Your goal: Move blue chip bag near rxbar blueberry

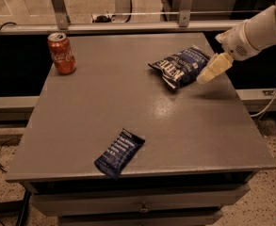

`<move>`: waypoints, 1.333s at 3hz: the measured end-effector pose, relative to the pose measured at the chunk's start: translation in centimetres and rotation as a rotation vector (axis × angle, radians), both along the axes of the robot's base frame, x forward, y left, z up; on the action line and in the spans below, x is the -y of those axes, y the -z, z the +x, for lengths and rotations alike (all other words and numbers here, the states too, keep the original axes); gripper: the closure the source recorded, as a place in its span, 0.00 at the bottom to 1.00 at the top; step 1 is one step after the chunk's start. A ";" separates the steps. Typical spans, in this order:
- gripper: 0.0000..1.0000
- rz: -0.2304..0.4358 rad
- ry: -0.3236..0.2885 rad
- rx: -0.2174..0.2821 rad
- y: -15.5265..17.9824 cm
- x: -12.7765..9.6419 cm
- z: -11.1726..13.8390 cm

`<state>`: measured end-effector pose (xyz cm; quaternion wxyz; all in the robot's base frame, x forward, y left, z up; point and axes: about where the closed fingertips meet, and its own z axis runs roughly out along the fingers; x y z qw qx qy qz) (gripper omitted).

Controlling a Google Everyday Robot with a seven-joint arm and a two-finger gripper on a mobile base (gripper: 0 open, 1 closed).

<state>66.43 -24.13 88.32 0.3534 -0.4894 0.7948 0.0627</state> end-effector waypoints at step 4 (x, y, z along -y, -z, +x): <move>0.41 0.097 -0.001 -0.077 3.5 -1.5 3.8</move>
Offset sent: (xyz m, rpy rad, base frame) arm 0.0520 -0.0032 -0.0455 0.1519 0.1042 -0.0750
